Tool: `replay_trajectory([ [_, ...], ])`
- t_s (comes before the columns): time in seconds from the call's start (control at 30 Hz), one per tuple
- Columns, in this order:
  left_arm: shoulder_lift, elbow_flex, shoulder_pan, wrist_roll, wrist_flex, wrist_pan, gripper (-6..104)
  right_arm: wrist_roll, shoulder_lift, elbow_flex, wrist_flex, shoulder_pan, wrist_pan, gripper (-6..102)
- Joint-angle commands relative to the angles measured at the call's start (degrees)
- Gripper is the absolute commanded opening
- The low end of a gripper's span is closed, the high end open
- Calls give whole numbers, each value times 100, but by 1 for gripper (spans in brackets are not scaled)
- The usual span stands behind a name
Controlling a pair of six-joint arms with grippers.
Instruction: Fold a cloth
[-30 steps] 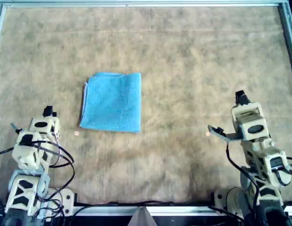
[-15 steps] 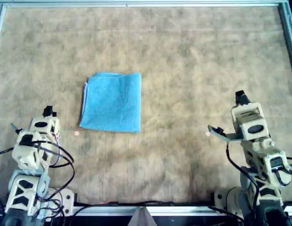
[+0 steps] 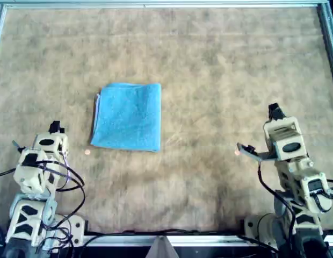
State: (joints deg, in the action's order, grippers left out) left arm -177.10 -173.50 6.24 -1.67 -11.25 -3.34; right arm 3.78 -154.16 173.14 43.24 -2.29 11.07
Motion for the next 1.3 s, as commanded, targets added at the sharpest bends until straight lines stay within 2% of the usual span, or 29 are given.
replay_trajectory([
  [0.0,-97,114,-114,26,26,-26,66,-44,-18,88,114,-53,18,-1],
  [0.87,-97,114,-114,26,26,-26,66,-53,-220,88,114,-88,26,-1],
  [0.93,-97,114,-114,26,26,-26,66,-70,-255,88,9,-79,-62,-1],
  [1.07,-97,114,-114,26,26,-26,66,-70,-272,88,-1063,-44,-62,-1],
  [1.27,-97,114,-114,26,26,-18,66,-79,-1512,88,-4447,-26,-70,-1],
])
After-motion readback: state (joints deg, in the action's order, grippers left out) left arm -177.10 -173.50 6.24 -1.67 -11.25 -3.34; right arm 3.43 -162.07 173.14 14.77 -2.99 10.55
